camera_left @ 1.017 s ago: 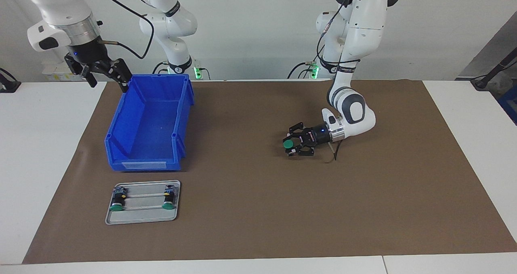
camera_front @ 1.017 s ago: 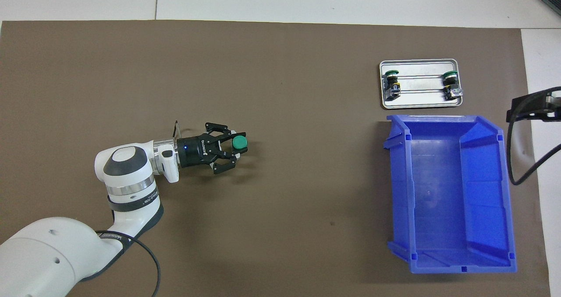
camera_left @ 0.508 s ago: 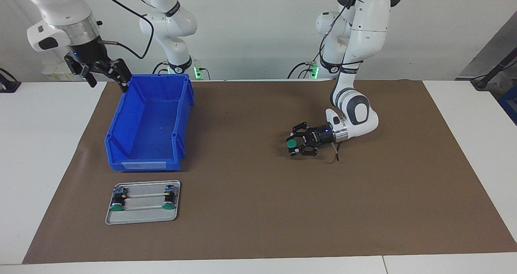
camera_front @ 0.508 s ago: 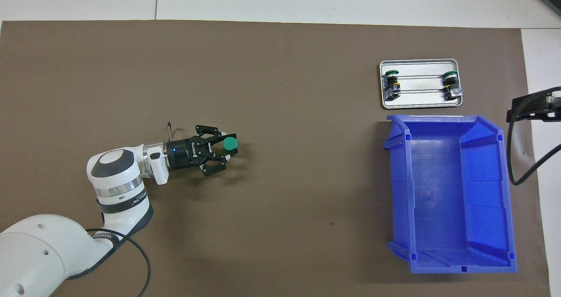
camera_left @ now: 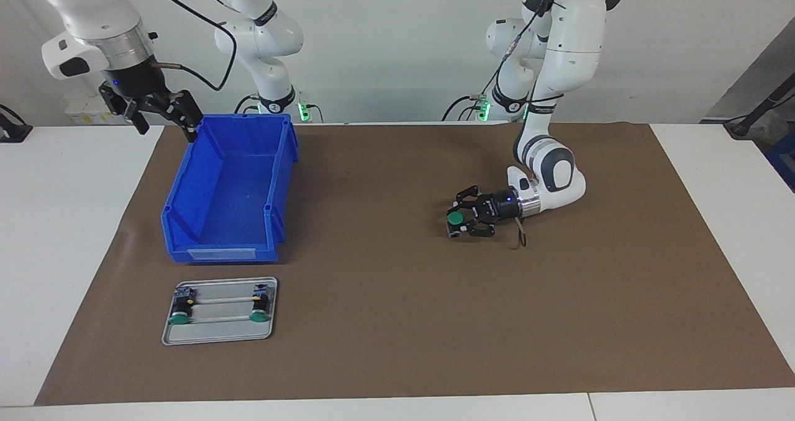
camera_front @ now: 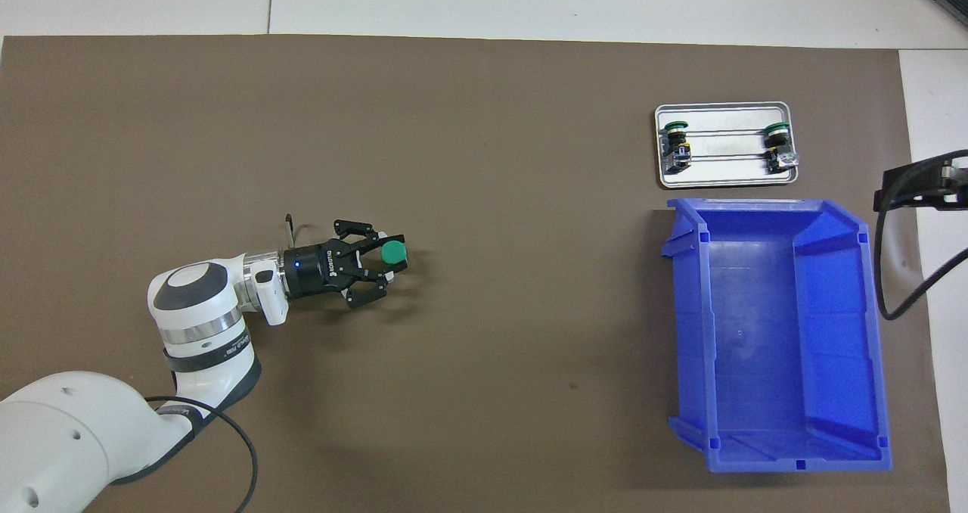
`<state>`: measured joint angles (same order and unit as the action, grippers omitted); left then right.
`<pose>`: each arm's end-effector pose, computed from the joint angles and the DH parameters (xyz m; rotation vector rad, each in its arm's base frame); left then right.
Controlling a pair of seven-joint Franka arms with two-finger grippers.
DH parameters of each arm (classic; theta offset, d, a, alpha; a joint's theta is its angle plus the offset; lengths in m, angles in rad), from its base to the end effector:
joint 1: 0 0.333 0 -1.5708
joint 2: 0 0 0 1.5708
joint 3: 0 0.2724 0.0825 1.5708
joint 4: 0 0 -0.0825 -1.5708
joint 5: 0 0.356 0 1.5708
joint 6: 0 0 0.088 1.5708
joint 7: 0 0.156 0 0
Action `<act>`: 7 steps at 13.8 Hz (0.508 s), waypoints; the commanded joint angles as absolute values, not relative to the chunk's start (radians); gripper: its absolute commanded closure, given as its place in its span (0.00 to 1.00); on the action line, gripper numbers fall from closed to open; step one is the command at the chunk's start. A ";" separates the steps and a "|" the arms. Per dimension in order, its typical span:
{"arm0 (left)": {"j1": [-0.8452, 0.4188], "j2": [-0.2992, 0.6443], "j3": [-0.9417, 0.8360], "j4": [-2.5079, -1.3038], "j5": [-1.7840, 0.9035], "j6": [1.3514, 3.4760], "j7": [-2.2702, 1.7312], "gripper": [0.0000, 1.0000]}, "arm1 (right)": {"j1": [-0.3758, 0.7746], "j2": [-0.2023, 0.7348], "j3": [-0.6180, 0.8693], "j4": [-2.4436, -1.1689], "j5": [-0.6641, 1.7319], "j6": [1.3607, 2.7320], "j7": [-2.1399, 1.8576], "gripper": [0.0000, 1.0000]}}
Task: Place and press button with both arms
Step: 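Lower the green button onto the table and open the left gripper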
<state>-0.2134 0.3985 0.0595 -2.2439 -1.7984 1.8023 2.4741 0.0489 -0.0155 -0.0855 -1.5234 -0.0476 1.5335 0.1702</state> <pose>0.4828 -0.2036 0.1840 1.4843 -1.0679 1.1364 0.5197 -0.0269 0.5578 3.0800 -0.3233 0.0442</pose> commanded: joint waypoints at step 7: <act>-0.219 0.399 0.061 -2.273 -1.810 1.839 2.510 0.63 | 0.035 -0.037 -0.080 -1.551 -0.043 1.545 0.143 0.00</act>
<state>-0.2135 0.3984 0.0594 -2.2444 -1.7984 1.8045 2.4765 0.0489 -0.0156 -0.0855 -1.5239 -0.0476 1.5335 0.1702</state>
